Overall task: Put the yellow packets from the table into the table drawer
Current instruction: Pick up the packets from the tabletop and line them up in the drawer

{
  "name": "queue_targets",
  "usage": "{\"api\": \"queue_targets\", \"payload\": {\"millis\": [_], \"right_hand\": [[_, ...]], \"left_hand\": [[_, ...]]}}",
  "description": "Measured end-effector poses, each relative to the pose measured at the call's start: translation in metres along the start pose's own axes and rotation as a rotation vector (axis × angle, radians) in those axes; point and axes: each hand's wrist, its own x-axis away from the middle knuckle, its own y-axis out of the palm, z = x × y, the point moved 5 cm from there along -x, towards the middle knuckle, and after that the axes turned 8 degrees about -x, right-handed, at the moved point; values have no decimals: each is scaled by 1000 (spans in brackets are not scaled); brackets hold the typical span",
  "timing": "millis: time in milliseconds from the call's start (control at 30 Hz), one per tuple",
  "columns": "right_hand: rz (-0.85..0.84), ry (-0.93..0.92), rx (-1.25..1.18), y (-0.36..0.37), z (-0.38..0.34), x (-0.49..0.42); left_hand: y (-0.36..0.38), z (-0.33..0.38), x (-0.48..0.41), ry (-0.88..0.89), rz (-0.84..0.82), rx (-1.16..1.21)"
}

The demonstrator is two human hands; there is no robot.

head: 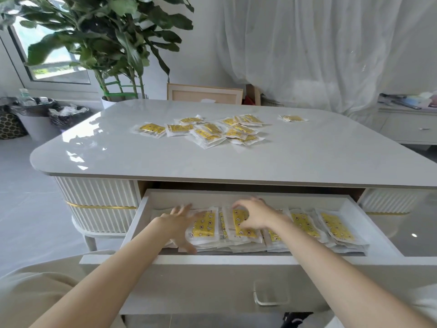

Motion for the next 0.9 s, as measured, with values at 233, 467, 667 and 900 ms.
{"api": "queue_targets", "payload": {"millis": [233, 467, 667, 900], "right_hand": [[-205, -67, 188, 21, 0, -4], [-146, 86, 264, 13, 22, 0], [-110, 100, 235, 6, 20, 6], [-94, -44, 51, -35, -29, 25]], "left_hand": [[6, 4, -12, 51, -6, -139], [8, 4, -14, 66, -16, -142], [2, 9, -5, 74, -16, -133], [-39, 10, 31, 30, 180, 32]]}}
